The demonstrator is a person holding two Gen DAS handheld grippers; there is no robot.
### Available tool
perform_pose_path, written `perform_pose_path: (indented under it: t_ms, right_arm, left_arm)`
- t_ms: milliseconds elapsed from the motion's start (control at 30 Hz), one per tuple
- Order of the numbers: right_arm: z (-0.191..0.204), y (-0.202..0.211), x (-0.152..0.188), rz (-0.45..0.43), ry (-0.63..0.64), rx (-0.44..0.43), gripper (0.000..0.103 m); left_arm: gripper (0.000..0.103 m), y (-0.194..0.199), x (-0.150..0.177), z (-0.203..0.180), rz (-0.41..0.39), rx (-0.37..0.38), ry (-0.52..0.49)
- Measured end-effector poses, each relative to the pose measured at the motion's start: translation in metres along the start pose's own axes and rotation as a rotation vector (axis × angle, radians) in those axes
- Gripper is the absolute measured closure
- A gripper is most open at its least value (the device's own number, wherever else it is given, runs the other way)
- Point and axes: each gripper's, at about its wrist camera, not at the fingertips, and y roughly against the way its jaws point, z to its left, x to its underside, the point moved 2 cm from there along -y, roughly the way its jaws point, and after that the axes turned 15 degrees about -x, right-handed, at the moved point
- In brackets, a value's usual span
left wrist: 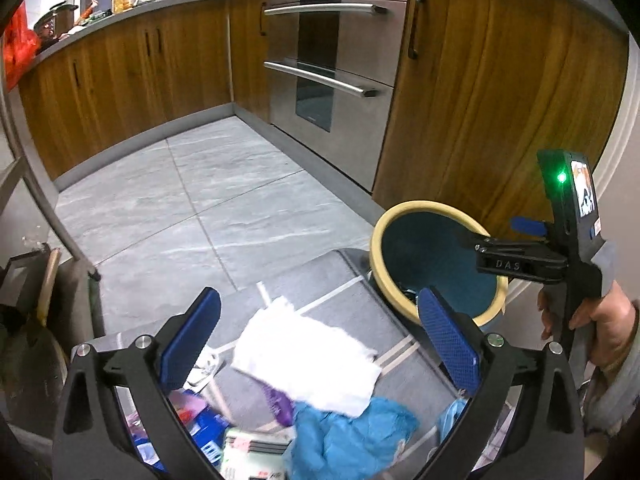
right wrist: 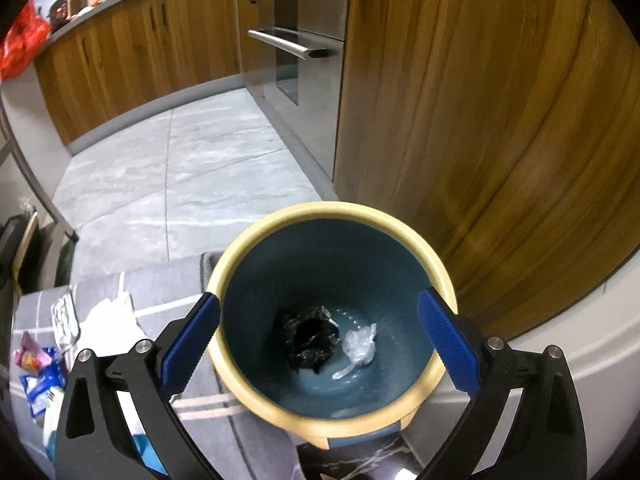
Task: Collect trash
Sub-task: 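Grasp the blue face mask with the right gripper while the left grasps the blue glove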
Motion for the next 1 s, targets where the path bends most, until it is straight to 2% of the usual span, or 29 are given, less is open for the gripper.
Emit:
perform_pose_path:
  t_ms: [133,400,633,833,1000]
  right_arm:
    - [0.015,0.013,0.0,-0.019,0.029,-0.02,0.005]
    - [0.049,0.041,0.013,-0.021,0.094,-0.109,0.005]
    - [0.056,0.052,0.033,0.045,-0.015,-0.178,0.005]
    - [0.064,0.053,0.051,0.098,-0.118,-0.153,0.005]
    - [0.074,0.044,0.075,0.193,-0.18,-0.142,0.005]
  left_arm:
    - [0.006,0.016,0.01,0.013,-0.004,-0.026,0.001]
    - [0.006,0.04,0.039,0.031,0.002,-0.009,0.024]
    - [0.006,0.04,0.073,0.04,0.031,-0.003,0.007]
    - [0.006,0.024,0.104,0.04,0.092,0.006,-0.006]
    - [0.006,0.012,0.118,0.031,0.137,0.017,-0.039]
